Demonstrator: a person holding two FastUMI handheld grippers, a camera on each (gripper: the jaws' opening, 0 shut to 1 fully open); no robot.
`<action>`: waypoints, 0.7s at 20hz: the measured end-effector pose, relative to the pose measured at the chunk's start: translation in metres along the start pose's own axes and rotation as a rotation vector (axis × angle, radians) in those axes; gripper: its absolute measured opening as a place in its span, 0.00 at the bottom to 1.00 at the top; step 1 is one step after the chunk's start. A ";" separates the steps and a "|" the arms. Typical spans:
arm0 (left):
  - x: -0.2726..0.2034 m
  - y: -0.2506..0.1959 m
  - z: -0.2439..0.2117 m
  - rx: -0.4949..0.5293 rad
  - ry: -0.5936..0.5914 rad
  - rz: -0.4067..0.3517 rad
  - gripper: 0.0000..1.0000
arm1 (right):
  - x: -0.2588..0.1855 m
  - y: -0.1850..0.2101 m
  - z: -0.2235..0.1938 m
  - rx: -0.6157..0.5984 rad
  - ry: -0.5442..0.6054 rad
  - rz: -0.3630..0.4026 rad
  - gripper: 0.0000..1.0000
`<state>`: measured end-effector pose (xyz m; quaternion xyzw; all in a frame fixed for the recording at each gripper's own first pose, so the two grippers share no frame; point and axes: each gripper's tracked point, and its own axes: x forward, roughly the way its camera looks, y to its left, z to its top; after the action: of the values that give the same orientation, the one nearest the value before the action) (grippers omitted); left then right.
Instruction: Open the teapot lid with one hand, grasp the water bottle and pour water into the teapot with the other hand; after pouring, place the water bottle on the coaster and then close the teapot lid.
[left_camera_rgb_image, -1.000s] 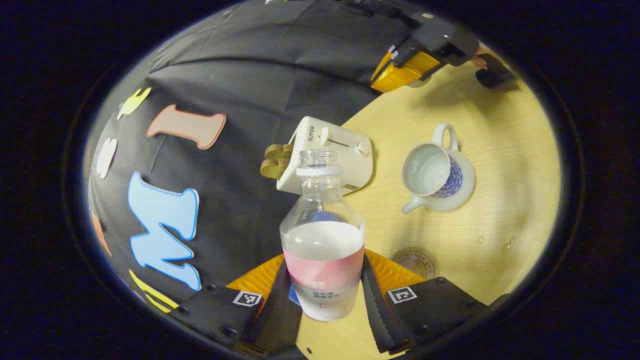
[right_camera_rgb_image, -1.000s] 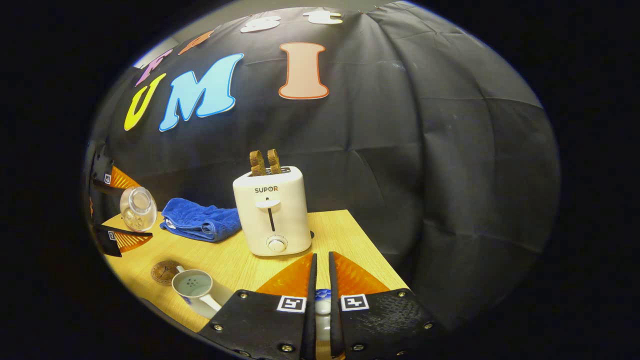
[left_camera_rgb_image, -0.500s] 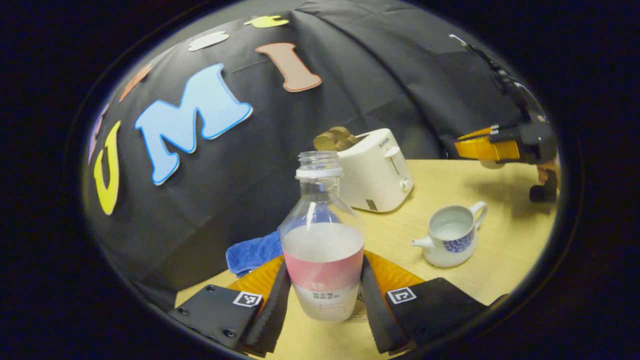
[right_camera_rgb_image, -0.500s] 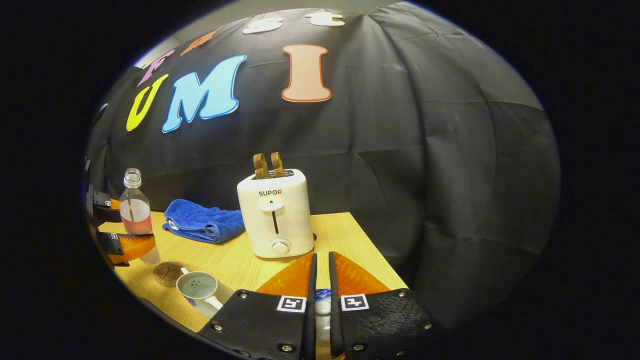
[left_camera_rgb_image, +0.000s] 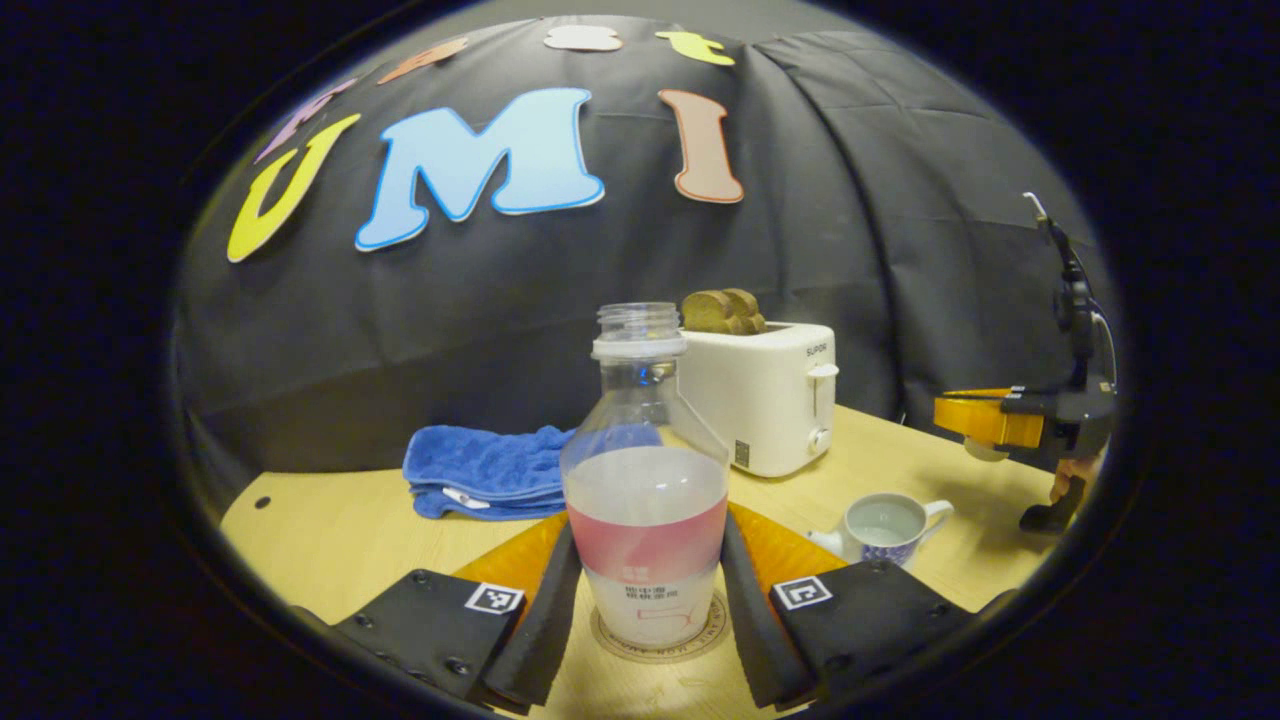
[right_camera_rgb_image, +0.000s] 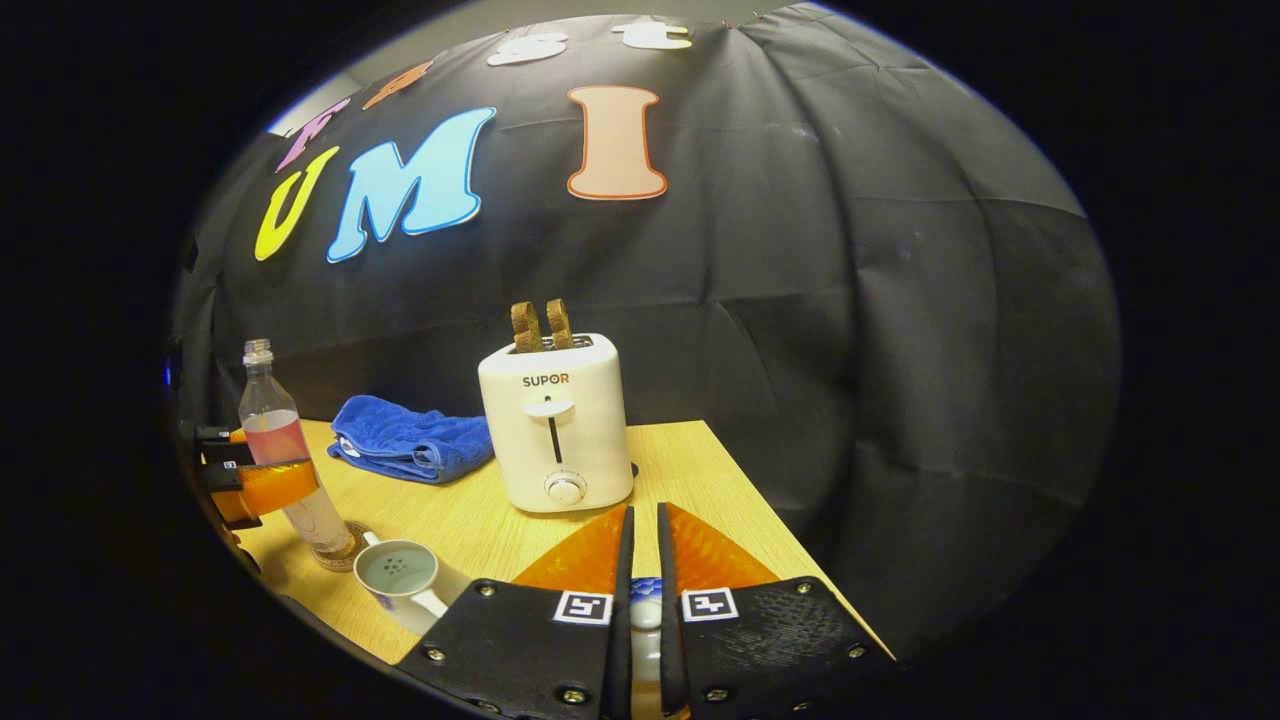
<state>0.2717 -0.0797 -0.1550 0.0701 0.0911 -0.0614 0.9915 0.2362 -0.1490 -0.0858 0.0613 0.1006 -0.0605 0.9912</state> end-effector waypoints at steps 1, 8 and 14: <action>-0.001 0.001 0.001 -0.025 -0.006 0.004 0.82 | 0.000 0.001 0.000 0.002 0.001 0.003 0.11; 0.004 0.002 0.000 -0.039 -0.026 0.017 0.84 | 0.001 0.002 -0.002 -0.004 0.001 0.004 0.11; 0.008 0.000 -0.002 -0.051 -0.028 0.024 0.89 | -0.001 0.004 0.003 0.010 -0.012 0.017 0.11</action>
<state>0.2788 -0.0807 -0.1583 0.0449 0.0781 -0.0480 0.9948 0.2365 -0.1453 -0.0826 0.0665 0.0938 -0.0530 0.9920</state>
